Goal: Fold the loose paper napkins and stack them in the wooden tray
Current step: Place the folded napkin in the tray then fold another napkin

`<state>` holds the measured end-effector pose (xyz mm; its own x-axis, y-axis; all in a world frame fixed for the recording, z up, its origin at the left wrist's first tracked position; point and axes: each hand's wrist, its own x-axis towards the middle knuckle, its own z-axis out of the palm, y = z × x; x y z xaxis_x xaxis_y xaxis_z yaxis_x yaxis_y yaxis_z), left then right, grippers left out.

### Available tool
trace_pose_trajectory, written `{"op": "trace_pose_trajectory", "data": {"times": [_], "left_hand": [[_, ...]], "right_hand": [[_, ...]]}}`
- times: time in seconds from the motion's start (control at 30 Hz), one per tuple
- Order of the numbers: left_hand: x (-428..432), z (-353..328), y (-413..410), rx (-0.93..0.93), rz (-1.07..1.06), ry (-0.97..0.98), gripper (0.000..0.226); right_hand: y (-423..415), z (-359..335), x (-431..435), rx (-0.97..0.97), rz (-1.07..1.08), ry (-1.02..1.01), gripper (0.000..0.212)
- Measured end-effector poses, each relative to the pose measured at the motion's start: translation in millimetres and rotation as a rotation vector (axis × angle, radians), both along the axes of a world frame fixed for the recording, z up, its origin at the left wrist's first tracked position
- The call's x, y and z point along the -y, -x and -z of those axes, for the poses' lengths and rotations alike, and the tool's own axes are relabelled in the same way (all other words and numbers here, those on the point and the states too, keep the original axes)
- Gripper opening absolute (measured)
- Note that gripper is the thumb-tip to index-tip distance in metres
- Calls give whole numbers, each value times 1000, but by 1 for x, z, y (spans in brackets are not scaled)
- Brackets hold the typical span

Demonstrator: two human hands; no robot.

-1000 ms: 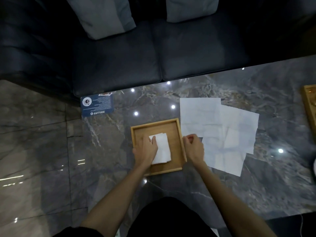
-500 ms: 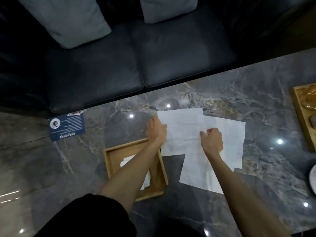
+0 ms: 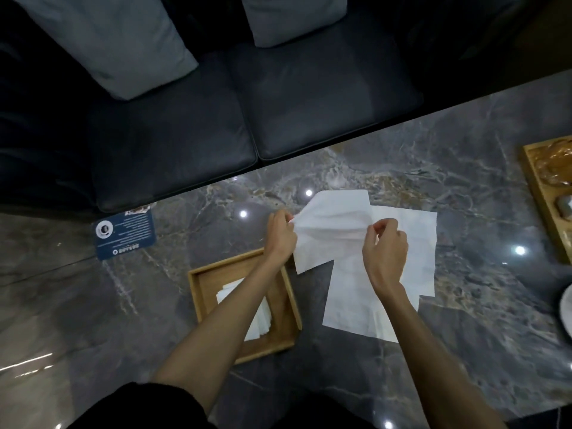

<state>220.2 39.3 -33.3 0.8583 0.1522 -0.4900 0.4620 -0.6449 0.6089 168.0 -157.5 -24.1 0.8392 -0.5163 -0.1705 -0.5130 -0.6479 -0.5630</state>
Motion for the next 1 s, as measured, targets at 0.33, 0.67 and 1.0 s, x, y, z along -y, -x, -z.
{"op": "trace_pose_trajectory", "data": {"times": [0.33, 0.67, 1.0], "left_hand": [[-62, -162, 30, 298, 250, -1, 28], [-173, -380, 115, 521, 613, -142, 28], [-279, -428, 198, 467, -217, 862, 38]], "right_hand": [[52, -74, -41, -251, -101, -580, 40], [61, -282, -157, 13, -931, -715, 32], [118, -396, -233, 105, -833, -797, 21]]}}
